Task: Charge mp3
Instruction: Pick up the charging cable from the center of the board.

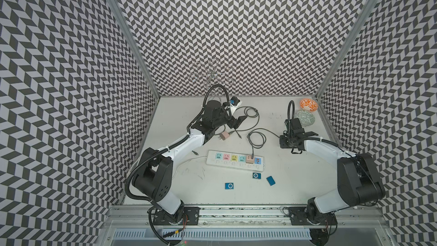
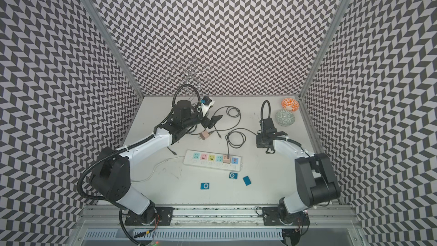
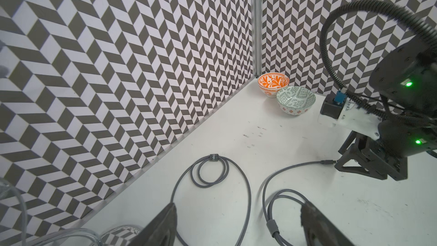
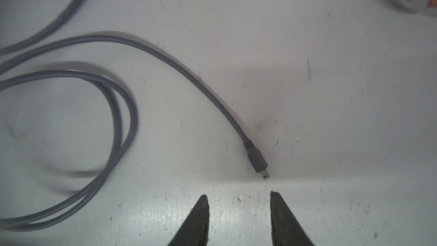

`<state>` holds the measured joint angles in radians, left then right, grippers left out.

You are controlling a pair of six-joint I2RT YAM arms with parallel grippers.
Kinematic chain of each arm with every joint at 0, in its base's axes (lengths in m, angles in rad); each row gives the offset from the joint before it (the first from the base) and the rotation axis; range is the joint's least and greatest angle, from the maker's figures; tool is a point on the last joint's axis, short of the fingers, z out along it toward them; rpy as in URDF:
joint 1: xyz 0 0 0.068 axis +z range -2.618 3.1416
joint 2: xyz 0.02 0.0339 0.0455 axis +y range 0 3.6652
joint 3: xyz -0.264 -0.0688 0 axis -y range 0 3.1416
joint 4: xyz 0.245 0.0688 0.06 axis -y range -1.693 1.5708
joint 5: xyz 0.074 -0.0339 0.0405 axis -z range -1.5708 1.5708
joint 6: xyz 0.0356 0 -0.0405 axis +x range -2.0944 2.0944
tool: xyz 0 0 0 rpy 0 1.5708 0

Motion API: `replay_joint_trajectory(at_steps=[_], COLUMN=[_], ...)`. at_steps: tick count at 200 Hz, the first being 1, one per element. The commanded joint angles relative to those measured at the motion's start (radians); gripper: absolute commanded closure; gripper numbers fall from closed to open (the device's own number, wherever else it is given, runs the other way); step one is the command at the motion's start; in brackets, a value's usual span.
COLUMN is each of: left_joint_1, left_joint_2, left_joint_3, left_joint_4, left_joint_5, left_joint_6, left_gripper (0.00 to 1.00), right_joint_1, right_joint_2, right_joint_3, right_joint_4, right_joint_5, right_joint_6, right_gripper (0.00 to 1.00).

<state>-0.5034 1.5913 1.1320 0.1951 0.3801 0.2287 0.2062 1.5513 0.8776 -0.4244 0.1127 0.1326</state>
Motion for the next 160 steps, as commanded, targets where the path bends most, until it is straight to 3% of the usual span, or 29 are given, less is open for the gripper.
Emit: replay_joint_trajectory(at_steps=[1,61,96,116,160], left_joint_1=[0.022,0.040,0.040,0.042,0.045], left_joint_2=[-0.058,-0.059,-0.053,-0.051,-0.043], left_joint_3=[-0.029,-0.045,-0.046,-0.046,-0.038], left_joint_4=[0.044,0.061,0.061,0.060,0.058], left_joint_5=[-0.006,0.002,-0.004,-0.012,-0.012], left_joint_6=[0.008,-0.001,0.000,0.004,0.007], left_gripper=[0.18,0.18,0.18,0.18,0.18], right_joint_1=[-0.029,-0.045,-0.045,-0.046,-0.045], right_joint_2=[0.034,0.137,0.184,0.192,0.152], right_joint_3=[0.034,0.037,0.038,0.034,0.034], right_joint_4=[0.037,0.095,0.108,0.104,0.057], right_joint_5=[0.017,0.037,0.013,0.019,-0.019], right_joint_6=[-0.058,-0.126,-0.143,-0.147,-0.131], right_gripper=[0.57,0.56,0.60,0.67,0.74])
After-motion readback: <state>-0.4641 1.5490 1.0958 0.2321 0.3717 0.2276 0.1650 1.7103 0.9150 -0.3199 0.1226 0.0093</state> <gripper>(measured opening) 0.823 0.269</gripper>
